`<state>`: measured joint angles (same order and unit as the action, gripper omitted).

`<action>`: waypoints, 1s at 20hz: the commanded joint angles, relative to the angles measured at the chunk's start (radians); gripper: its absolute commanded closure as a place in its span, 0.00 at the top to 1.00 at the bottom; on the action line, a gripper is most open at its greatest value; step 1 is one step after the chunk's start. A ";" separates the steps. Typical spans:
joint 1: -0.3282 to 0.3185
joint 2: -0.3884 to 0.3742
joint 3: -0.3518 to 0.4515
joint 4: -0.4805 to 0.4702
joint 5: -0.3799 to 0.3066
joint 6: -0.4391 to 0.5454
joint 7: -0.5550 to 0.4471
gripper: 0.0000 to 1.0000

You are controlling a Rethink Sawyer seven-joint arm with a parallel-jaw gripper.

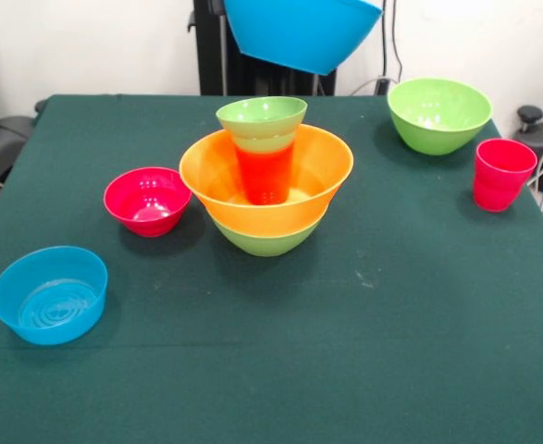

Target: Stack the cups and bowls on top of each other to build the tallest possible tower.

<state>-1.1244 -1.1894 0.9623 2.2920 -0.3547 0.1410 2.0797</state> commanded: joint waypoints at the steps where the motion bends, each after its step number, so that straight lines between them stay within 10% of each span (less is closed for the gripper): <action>1: 0.313 -0.063 -0.355 -0.122 -0.244 0.269 0.292 0.00; 10: 0.376 0.021 -0.561 0.049 -0.181 0.022 0.256 0.00; 20: 0.143 0.058 -0.321 0.155 -0.068 0.080 0.076 0.00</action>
<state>-0.8989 -1.2084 0.5597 2.3551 -0.4620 0.1687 2.1741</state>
